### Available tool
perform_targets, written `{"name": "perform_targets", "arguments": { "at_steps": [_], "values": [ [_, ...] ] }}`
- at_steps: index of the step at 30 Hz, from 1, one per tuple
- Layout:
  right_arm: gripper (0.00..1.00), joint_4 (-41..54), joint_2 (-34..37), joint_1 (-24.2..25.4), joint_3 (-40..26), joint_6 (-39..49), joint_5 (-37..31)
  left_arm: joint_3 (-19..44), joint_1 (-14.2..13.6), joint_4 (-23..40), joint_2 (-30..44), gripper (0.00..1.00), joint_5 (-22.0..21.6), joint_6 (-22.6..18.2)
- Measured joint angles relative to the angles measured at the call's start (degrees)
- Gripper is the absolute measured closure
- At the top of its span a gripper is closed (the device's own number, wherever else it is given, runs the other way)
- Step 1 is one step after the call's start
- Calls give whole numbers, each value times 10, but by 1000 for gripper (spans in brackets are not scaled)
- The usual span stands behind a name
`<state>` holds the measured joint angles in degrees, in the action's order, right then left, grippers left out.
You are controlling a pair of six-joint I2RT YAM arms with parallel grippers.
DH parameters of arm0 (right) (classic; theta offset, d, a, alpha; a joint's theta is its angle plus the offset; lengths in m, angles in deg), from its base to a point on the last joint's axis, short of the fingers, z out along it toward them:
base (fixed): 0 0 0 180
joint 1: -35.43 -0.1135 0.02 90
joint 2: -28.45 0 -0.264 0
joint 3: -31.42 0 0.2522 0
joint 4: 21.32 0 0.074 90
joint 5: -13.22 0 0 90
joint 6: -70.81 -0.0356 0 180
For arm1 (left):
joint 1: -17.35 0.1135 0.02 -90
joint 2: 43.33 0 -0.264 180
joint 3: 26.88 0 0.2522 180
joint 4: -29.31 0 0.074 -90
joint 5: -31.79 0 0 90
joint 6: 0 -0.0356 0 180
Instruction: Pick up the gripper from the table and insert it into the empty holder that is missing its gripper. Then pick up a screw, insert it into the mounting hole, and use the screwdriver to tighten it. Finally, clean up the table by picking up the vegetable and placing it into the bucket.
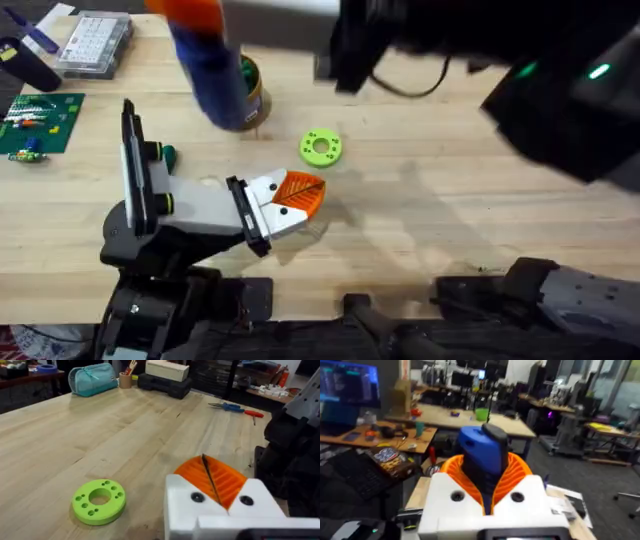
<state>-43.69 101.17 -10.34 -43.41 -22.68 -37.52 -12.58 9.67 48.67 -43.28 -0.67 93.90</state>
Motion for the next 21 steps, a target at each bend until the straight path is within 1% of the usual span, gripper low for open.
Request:
{"name": "perform_targets", "arguments": {
  "at_steps": [2,5,8,11,12,16,21],
  "values": [
    [960,44,0,7,-32,9,0,0,0,0,0,982,0,0],
    [961,137,0,19,-86,33,1,0,0,0,0,982,0,0],
    [961,240,0,33,-133,75,0,0,0,0,0,982,0,0],
    [962,331,1,49,-166,129,-1,0,0,0,0,982,0,0],
    [962,404,10,86,-183,225,-16,0,0,0,0,982,0,0],
    [962,457,44,117,-187,321,-67,0,0,0,0,982,0,0],
    [962,490,117,148,-187,436,-160,0,0,0,0,982,0,0]
  ]
}}
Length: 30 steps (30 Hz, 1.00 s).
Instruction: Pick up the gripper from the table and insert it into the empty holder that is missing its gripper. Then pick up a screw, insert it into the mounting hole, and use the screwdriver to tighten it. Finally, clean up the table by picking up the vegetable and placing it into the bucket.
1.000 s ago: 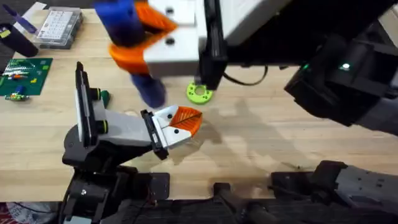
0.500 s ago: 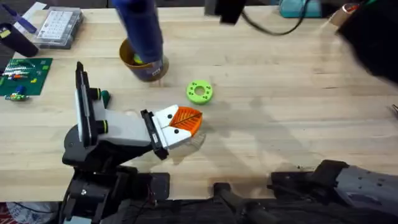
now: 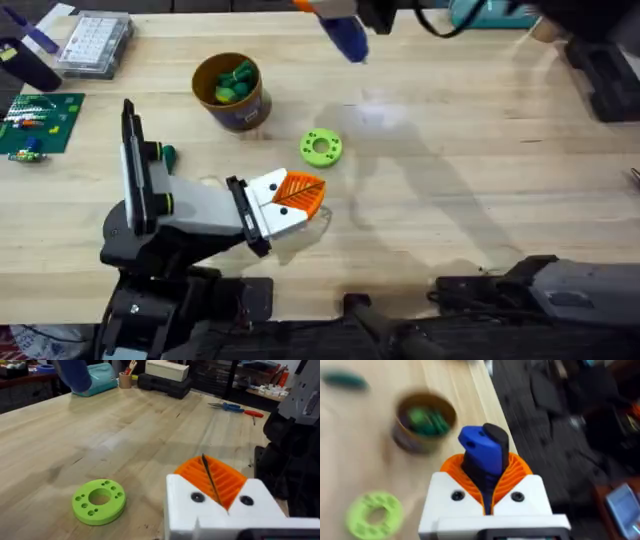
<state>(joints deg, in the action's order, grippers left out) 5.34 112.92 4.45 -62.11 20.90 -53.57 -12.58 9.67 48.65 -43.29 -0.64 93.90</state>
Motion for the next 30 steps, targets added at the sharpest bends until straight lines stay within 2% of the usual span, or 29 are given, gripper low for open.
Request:
{"name": "perform_targets", "arguments": {
  "at_steps": [15,24,30],
  "values": [
    [962,-5,235,61,0,296,-256,0,0,0,0,982,0,0],
    [962,-9,313,82,0,371,-294,0,0,0,0,982,0,0],
    [962,-12,326,95,0,386,-305,0,0,0,0,982,0,0]
  ]
}}
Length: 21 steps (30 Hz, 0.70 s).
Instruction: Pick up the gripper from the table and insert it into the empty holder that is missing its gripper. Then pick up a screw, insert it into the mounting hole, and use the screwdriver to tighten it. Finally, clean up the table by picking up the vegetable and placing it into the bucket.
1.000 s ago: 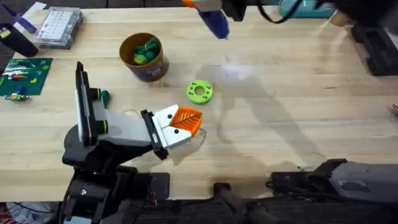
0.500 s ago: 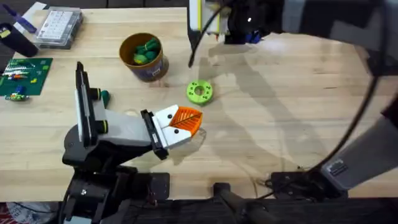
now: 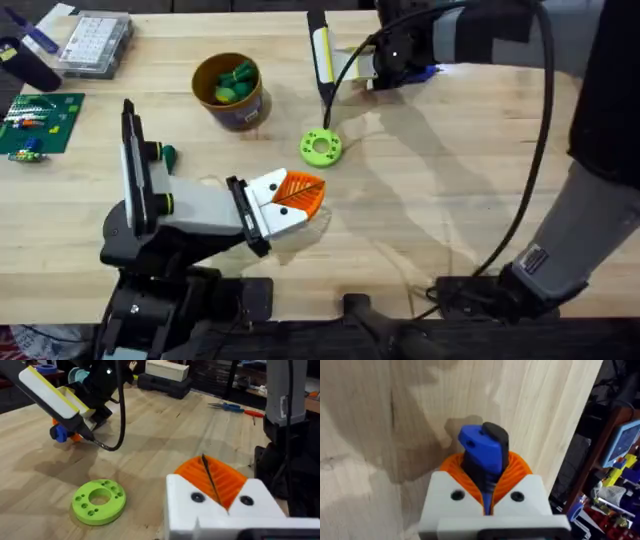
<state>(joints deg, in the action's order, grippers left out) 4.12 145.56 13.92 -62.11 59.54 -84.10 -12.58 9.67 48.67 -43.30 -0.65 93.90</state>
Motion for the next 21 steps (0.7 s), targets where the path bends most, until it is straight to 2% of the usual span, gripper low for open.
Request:
{"name": "perform_targets", "arguments": {
  "at_steps": [5,6,9,12,13,15,16,18,21],
  "values": [
    [957,1,0,2,0,3,-4,0,0,0,0,982,0,0],
    [927,1,0,2,0,4,-4,0,0,0,0,982,0,0],
    [757,5,0,2,0,4,-4,0,0,0,0,982,0,0],
    [535,2,0,2,-1,8,-4,0,0,0,0,982,0,0],
    [439,0,0,2,-2,7,-4,0,0,0,0,982,0,0],
    [155,-6,0,2,-6,9,-7,0,0,0,0,982,0,0],
    [45,-9,0,2,-10,10,-8,0,0,0,0,982,0,0],
    [10,-7,0,2,-15,10,-8,0,0,0,0,982,0,0],
    [9,-1,0,2,-15,10,-8,0,0,0,0,982,0,0]
  ]
}}
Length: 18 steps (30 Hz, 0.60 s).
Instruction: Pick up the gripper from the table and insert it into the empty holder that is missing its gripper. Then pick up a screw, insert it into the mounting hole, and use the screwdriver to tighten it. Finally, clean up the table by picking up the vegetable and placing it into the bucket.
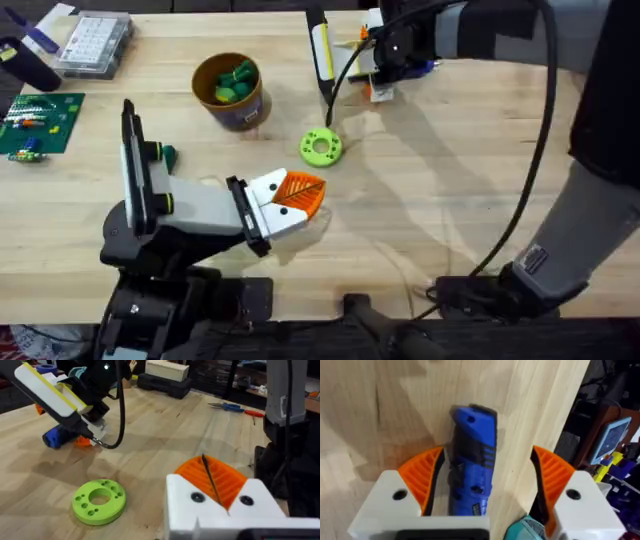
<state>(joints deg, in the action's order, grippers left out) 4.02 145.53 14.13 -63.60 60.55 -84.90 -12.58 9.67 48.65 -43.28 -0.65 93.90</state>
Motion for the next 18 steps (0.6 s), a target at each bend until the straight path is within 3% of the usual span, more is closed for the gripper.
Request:
{"name": "perform_targets", "arguments": {
  "at_steps": [9,18],
  "values": [
    [9,35,-9,-4,0,-72,-2,0,0,0,0,982,0,0],
    [9,62,-90,-11,0,-312,-2,0,0,0,0,982,0,0]
  ]
}}
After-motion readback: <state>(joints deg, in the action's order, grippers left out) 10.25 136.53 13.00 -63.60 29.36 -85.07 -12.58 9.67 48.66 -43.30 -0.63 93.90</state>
